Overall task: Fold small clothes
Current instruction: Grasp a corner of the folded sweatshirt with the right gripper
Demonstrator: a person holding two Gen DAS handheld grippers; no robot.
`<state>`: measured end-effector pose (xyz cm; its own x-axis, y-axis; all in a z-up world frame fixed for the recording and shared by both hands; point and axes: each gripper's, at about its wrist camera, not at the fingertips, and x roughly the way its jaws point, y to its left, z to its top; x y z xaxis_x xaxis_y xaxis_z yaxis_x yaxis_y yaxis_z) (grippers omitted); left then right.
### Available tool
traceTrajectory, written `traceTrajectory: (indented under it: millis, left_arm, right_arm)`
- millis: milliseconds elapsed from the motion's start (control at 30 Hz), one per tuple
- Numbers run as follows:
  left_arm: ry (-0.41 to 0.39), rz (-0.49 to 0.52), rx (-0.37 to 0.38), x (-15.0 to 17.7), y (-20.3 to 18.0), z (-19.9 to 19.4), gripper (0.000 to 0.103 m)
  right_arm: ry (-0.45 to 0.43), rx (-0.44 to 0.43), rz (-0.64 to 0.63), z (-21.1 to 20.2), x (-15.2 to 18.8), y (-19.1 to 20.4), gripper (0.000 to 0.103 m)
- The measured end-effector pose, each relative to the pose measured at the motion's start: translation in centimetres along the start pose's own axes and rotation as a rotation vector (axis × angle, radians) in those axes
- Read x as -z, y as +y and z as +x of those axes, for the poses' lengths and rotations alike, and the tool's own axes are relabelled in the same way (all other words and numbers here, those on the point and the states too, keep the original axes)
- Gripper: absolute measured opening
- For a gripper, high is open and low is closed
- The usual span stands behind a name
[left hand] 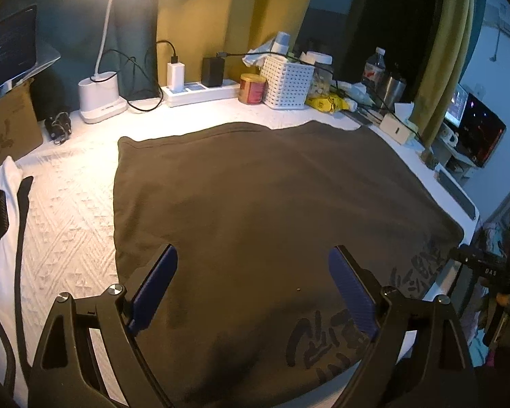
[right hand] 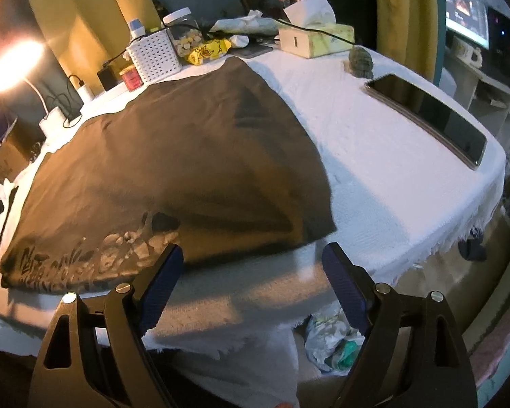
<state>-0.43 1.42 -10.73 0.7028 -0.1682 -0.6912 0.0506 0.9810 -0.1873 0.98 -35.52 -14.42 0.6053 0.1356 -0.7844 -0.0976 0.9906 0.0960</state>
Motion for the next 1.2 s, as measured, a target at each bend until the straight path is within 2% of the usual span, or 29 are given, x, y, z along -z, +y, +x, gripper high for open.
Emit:
traceTrajectory:
  millis: [467, 567, 667, 967, 1167, 1200]
  left_arm:
    - [0.028, -0.030, -0.020, -1.4, 2.5, 1.5, 0.090]
    - [0.035, -0.036, -0.018, -1.7, 3.0, 1.8, 0.090]
    - [0.041, -0.039, -0.005, -2.1, 3.4, 2.2, 0.090]
    - [0.046, -0.067, -0.012, -3.1, 5.2, 3.6, 0.090]
    - [0.038, -0.074, 0.013, -3.9, 5.7, 4.7, 0.090]
    - [0.039, -0.078, 0.021, -4.0, 5.8, 4.8, 0.090]
  right_arm:
    - [-0.069, -0.033, 0.115, 2.6, -3.3, 0.0, 0.087]
    - [-0.072, -0.055, 0.147, 3.5, -4.5, 0.2, 0.087]
    - [-0.071, -0.121, 0.199, 4.5, -5.6, 0.5, 0.087]
    - [-0.063, -0.162, 0.168, 7.2, -8.5, 2.3, 0.086]
    - [-0.039, -0.164, 0.156, 8.8, -10.6, 2.5, 0.076]
    - [-0.037, -0.159, 0.151, 9.0, -10.8, 2.5, 0.069]
